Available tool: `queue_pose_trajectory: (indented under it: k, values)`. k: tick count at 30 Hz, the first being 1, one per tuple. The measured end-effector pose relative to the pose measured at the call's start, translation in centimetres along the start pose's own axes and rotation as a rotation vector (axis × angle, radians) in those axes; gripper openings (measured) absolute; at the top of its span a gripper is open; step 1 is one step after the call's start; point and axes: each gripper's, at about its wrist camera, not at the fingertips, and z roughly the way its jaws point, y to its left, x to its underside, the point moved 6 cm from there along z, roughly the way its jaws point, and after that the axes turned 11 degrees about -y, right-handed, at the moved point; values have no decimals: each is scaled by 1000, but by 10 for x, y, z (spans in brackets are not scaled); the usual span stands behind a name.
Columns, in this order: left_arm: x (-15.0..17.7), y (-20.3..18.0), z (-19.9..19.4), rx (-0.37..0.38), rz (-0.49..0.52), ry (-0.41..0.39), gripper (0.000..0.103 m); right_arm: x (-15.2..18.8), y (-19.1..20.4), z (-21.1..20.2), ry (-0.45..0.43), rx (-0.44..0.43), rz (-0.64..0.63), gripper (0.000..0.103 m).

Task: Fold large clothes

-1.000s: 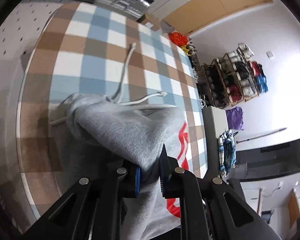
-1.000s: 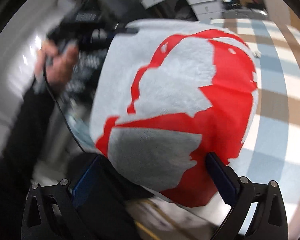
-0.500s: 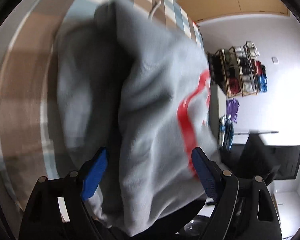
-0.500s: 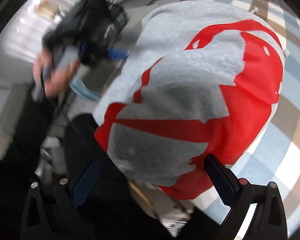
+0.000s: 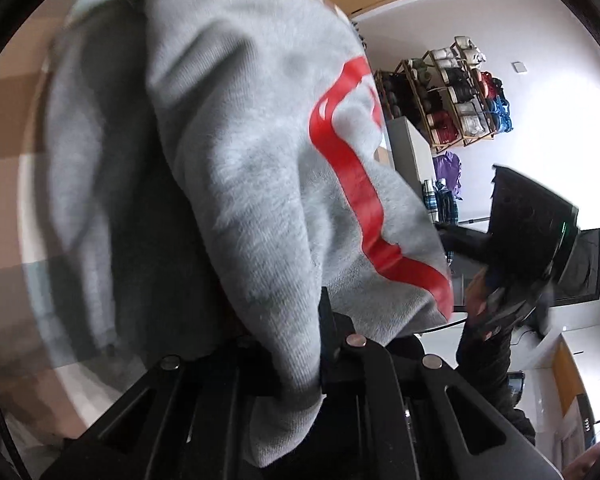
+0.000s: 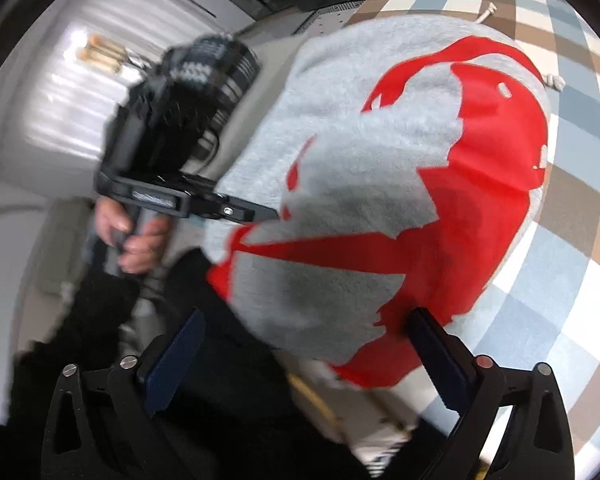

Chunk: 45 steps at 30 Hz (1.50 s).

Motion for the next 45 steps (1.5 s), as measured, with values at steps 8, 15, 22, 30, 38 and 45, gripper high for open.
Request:
queue_pose_trajectory:
  k: [8, 15, 22, 30, 38, 45]
  values:
    - [-3, 12, 2, -34, 15, -32, 7, -28, 0, 9, 14, -182, 193, 102]
    - [-1, 25, -3, -29, -19, -44, 7, 1, 15, 58, 218, -32, 157, 102]
    - [10, 30, -10, -9, -56, -38, 8, 4, 30, 89, 349, 120, 47, 103]
    - [44, 25, -17, 106, -211, -9, 73, 12, 38, 70, 347, 139, 15, 103]
    - [69, -23, 15, 134, -50, 60, 27, 36, 23, 34, 277, -70, 57, 103]
    - [68, -21, 19, 21, -2, 100, 8, 57, 33, 55, 453, 54, -7, 103]
